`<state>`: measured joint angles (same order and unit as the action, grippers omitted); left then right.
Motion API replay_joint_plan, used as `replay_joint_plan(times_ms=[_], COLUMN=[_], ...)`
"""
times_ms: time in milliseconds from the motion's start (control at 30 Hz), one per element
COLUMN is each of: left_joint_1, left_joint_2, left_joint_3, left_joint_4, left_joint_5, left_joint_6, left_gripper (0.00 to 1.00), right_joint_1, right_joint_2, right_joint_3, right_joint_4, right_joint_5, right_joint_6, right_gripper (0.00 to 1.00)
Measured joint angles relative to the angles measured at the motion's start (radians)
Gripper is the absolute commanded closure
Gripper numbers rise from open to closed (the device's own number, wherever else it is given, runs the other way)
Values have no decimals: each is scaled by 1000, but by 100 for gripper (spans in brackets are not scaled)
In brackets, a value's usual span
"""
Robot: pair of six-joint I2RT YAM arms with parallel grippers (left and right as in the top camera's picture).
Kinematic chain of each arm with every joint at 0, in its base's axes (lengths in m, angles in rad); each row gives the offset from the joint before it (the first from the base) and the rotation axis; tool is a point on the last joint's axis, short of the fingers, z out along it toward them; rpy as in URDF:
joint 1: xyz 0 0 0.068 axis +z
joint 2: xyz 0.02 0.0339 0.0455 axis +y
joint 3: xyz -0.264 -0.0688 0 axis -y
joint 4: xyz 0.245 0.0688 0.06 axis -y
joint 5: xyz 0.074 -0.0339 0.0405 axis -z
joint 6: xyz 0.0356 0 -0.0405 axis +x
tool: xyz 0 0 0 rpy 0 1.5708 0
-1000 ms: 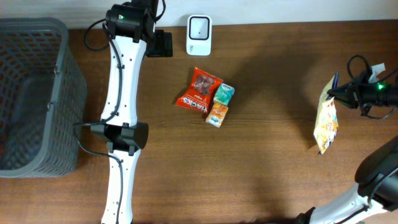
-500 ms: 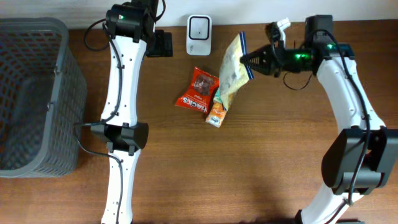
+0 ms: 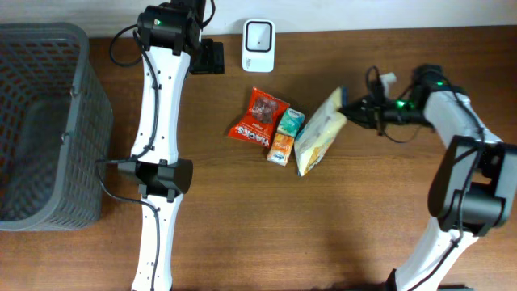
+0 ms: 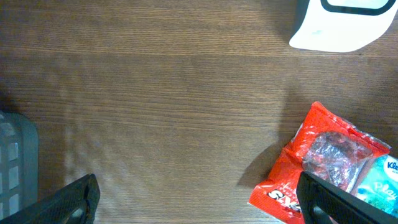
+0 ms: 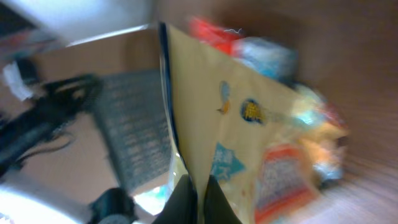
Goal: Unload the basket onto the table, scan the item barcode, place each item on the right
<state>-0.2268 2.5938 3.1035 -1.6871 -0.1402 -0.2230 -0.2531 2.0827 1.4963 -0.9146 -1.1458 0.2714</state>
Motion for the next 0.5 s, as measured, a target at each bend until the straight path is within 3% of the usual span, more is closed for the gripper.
replay_joint_plan(times_ms=[33, 67, 167, 300, 400, 500], left_joint_1=[0, 0, 0, 0, 0, 0], left_joint_2=[0, 0, 0, 0, 0, 0], left_joint_3=[0, 0, 0, 0, 0, 0], left_joint_4=[-1, -1, 0, 0, 0, 0], left_joint_5=[0, 0, 0, 0, 0, 0], left_joint_6=[0, 0, 0, 0, 0, 0], left_gripper=[1, 1, 1, 1, 1, 1], right_joint_1=[-26, -71, -121, -125, -80, 7], right_joint_2=[0, 0, 0, -6, -14, -16], right_joint_3=[10, 34, 138, 428, 541, 551], right_joint_4=[-63, -158, -333, -587, -669, -673], right_joint_5=[58, 188, 388, 657, 752, 804], right_joint_6=[-19, -52, -105, -144, -165, -179], right_gripper=[73, 66, 62, 54, 55, 65])
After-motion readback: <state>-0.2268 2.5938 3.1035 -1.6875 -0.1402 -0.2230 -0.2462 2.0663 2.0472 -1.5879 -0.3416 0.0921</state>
